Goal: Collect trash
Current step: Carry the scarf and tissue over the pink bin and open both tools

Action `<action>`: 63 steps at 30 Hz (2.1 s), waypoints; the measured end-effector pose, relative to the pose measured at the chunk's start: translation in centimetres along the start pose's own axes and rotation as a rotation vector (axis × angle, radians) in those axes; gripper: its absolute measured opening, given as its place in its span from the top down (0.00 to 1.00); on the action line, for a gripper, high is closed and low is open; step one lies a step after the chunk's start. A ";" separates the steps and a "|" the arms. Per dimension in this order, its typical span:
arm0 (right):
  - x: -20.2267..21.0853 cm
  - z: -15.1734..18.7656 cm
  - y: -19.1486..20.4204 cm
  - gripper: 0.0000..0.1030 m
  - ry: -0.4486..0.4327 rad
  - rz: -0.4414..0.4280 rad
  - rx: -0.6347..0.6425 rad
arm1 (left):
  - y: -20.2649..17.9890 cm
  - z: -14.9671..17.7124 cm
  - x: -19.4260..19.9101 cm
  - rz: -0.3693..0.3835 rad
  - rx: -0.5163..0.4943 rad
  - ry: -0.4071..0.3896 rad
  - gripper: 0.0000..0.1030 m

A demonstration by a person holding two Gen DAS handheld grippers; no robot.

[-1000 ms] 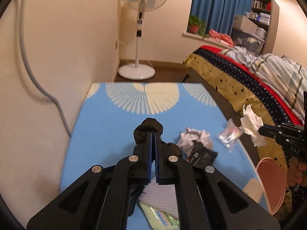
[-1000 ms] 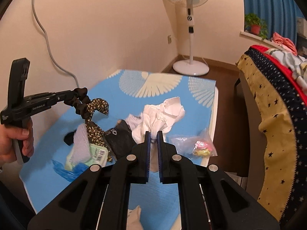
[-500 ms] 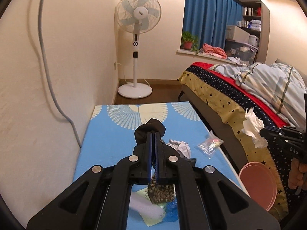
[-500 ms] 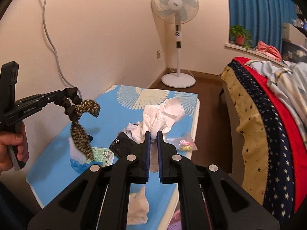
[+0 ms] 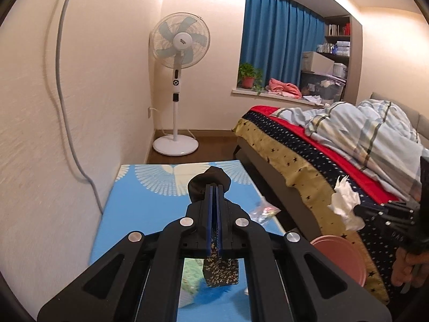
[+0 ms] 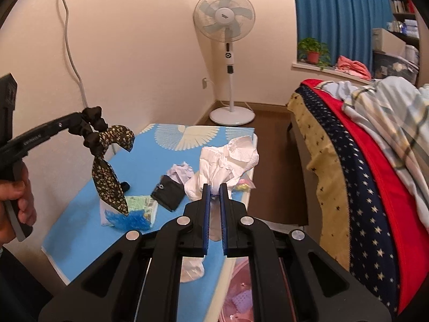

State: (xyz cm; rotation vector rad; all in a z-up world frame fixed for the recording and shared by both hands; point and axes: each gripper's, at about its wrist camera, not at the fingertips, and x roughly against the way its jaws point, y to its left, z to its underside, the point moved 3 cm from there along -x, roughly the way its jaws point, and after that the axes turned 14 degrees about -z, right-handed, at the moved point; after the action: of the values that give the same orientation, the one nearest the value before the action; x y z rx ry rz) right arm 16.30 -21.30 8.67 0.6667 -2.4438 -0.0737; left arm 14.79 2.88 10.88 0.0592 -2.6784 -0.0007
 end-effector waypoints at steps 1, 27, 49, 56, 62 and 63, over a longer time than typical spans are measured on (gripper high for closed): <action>0.3 0.2 0.0 0.93 -0.001 0.010 -0.002 | -0.4 0.2 0.3 0.008 0.002 0.001 0.98; 6.7 6.5 -5.3 0.93 -0.020 0.259 -0.133 | -16.1 5.6 2.5 0.326 -0.117 0.041 0.98; 5.6 10.2 -10.1 0.92 0.063 0.365 -0.258 | -23.8 12.1 -3.3 0.419 -0.195 0.219 0.98; 5.6 10.3 -10.4 0.88 0.065 0.368 -0.279 | -24.4 12.7 -3.5 0.441 -0.206 0.245 0.97; 5.8 10.5 -10.4 0.65 0.062 0.379 -0.287 | -24.2 12.7 -3.6 0.450 -0.191 0.265 0.93; 5.9 10.5 -10.4 0.65 0.062 0.379 -0.288 | -24.2 12.7 -3.6 0.449 -0.189 0.264 0.91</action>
State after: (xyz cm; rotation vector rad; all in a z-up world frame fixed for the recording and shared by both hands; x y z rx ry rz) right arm 10.96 -34.22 1.15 0.0761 -2.3924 -0.2430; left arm 13.34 -21.24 -2.32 -0.5604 -2.3604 -0.0968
